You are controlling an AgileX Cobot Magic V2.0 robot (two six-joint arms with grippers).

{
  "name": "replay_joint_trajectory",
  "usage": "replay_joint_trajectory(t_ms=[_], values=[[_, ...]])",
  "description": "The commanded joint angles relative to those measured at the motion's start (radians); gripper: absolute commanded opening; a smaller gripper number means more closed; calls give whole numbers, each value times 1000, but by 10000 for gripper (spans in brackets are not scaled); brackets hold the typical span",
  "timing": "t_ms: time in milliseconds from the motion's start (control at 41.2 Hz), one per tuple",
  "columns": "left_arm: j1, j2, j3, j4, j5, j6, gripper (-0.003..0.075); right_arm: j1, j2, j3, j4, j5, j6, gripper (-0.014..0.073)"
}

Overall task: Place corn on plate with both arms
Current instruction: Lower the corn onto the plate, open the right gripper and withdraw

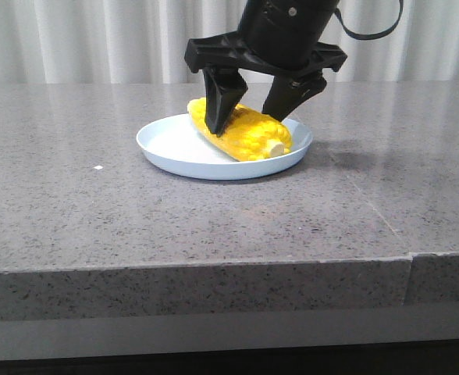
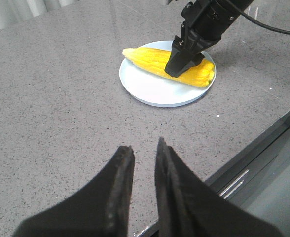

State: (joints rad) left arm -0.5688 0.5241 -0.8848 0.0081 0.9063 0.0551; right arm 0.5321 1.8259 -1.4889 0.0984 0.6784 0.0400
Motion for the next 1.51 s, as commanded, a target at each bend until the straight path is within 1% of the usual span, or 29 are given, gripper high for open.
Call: replay_joint_trajectory(t_ms=[0, 219, 389, 534, 656, 874, 1117, 1287, 1482], values=[[-5, 6, -22, -8, -70, -12, 113, -2, -86, -33, 7, -39, -9, 594], [-5, 6, -22, -8, -70, -12, 113, -2, -230, -33, 5, 2, -9, 594], [-5, 6, -22, -8, -70, -12, 113, -2, -384, -29, -38, 104, -9, 594], [-5, 6, -22, -8, -70, -12, 113, -2, -516, 11, -43, 174, -17, 594], [-5, 6, -22, -8, -70, -12, 113, -2, -641, 88, -43, 183, -21, 594], [-5, 6, -22, -8, -70, -12, 113, -2, -876, 280, -48, 192, -40, 594], [-5, 6, -22, -8, -99, -12, 113, -2, -1106, 478, -56, 245, -51, 594], [-5, 6, -22, -8, -107, -12, 113, -2, -1241, 576, -98, 276, -51, 594], [-5, 6, -22, -8, -107, -12, 113, -2, -1334, 634, -98, 273, -51, 591]])
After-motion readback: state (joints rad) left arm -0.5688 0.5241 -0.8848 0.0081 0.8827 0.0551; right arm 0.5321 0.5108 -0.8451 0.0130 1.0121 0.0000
